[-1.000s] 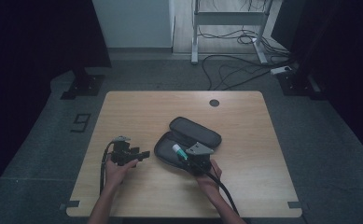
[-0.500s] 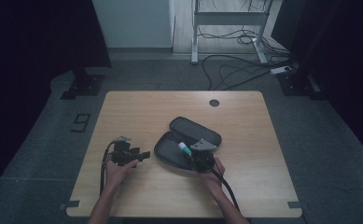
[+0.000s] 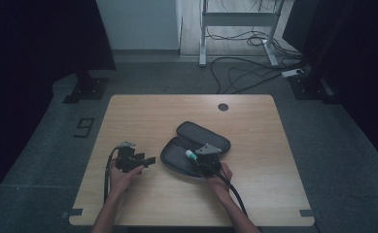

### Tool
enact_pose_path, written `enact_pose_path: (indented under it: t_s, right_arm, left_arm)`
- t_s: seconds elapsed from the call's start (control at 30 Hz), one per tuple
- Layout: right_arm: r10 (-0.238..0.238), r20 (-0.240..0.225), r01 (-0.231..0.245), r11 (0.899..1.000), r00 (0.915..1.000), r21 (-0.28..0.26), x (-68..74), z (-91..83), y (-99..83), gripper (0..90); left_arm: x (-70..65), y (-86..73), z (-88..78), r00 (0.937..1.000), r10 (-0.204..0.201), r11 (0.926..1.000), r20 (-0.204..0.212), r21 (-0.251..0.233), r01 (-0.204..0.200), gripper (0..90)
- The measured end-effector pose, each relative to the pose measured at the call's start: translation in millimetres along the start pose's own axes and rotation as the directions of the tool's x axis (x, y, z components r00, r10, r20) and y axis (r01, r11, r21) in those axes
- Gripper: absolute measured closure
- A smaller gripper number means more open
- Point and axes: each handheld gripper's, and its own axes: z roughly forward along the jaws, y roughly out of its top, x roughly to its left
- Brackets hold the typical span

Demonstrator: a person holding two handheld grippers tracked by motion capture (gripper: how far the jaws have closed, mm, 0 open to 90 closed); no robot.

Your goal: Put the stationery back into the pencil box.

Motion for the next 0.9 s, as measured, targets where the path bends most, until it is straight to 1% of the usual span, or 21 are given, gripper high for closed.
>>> enact_pose_path:
  t_s: [0.2, 0.33, 0.47, 0.7, 0.9]
  right_arm:
    - [-0.014, 0.004, 0.014, 1.0, 0.9999, 0.012, 0.4, 1.4, -0.8, 63.5]
    - [-0.025, 0.003, 0.025, 1.0, 0.9997, 0.018, 1.7, 1.7, -0.9, 58.4]
    - [-0.028, -0.003, 0.028, 0.999, 0.9996, 0.019, 2.2, 0.9, -0.7, 56.2]
    - [-0.011, -0.002, 0.011, 1.0, 0.9999, -0.005, 1.2, -3.2, 0.5, 49.3]
    - [0.005, -0.024, -0.006, 0.999, 0.9997, -0.045, -1.4, -9.5, 2.2, 45.0]
  left_arm:
    - [0.6, 0.1, -0.6, 1.0, -0.001, 1.0, 0.001, -0.002, 0.001, 33.9]
    - [1.7, 0.2, -2.2, 1.0, -0.005, 1.0, 0.001, -0.007, 0.005, 34.0]
    - [2.2, 0.2, -2.5, 1.0, -0.007, 0.9999, -0.001, -0.008, 0.007, 34.0]
    - [1.9, 0.2, -2.4, 1.0, -0.005, 1.0, -0.001, -0.007, 0.005, 34.0]
    - [2.3, 0.4, -4.2, 1.0, -0.007, 0.9999, 0.0, -0.012, 0.007, 34.0]
